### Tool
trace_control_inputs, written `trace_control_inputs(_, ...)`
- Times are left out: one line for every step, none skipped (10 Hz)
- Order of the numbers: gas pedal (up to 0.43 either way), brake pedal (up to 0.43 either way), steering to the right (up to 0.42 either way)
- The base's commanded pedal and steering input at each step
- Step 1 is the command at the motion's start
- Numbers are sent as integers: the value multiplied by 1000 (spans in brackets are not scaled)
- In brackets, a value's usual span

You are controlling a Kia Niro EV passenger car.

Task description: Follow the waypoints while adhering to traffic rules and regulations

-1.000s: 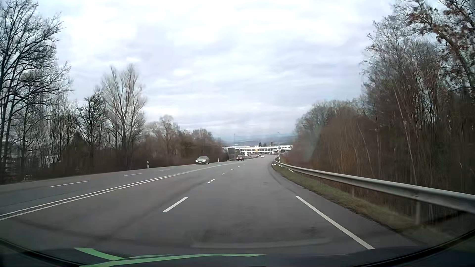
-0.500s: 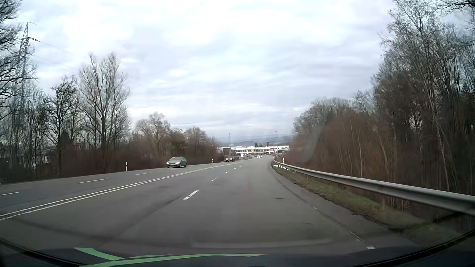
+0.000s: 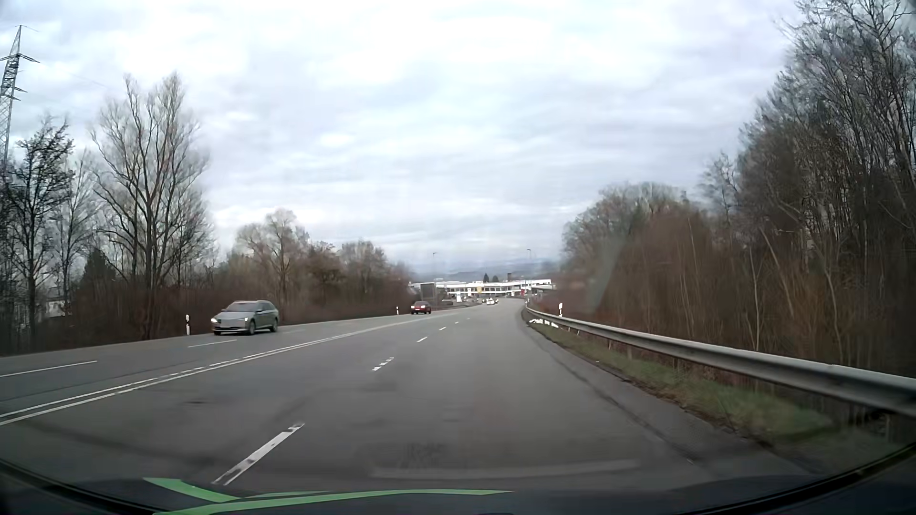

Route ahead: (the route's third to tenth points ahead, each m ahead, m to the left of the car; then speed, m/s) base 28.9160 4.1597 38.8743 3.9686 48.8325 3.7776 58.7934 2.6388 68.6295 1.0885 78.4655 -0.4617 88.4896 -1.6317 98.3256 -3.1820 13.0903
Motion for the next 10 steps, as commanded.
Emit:
trace_control_inputs(8,0,9)
trace_control_inputs(8,0,9)
trace_control_inputs(8,0,9)
trace_control_inputs(8,0,9)
trace_control_inputs(8,0,9)
trace_control_inputs(8,0,9)
trace_control_inputs(8,0,9)
trace_control_inputs(8,0,9)
trace_control_inputs(8,0,9)
trace_control_inputs(8,0,9)
